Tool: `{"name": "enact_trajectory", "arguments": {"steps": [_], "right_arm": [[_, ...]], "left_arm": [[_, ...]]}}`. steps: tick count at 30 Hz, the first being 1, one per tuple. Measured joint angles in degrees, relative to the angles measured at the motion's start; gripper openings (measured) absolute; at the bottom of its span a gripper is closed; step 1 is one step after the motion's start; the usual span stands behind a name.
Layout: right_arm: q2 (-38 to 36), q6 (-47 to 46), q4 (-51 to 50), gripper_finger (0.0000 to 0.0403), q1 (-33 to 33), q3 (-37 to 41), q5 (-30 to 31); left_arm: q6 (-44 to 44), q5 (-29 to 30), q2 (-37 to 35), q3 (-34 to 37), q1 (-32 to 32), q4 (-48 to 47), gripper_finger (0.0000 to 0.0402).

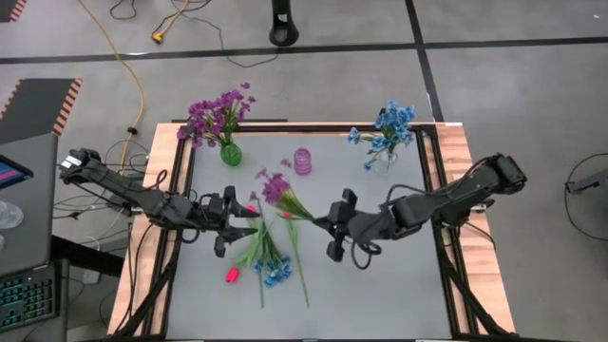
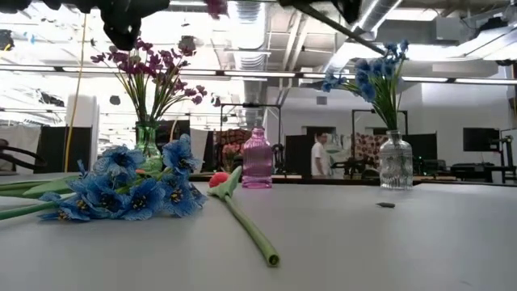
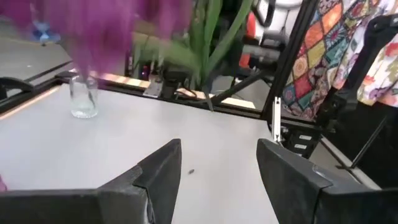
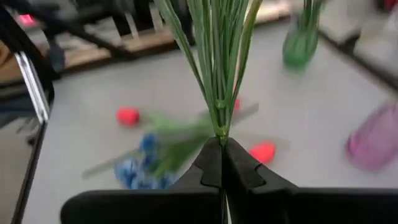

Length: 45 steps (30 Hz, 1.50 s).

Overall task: Sort flowers into vase by color
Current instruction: Put the purple flowers into the green vase

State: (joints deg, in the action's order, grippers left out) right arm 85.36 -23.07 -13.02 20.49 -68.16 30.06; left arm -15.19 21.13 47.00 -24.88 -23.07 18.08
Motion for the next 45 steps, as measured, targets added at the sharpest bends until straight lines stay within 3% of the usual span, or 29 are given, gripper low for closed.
{"name": "enact_trajectory", "arguments": {"steps": [7,17,26,45], "right_arm": [[1.1,12.7,15.5,0.0027,-2.6,-0.1,0.0],[6.7,19.2,30.7,0.0028,-4.9,0.0,-3.1],[13.2,27.7,45.6,0.0030,-5.6,0.0,-7.4],[15.3,29.1,51.9,0.0031,-6.3,-0.2,-9.0]], "left_arm": [[5.4,0.7,0.0,0.0,0.0,7.3,0.0196],[17.6,4.3,1.4,0.0,0.1,19.8,0.0196],[19.0,4.8,6.3,0.0,1.6,24.2,0.0196],[22.1,0.7,15.1,-1.1,2.2,37.0,0.0196]]}}
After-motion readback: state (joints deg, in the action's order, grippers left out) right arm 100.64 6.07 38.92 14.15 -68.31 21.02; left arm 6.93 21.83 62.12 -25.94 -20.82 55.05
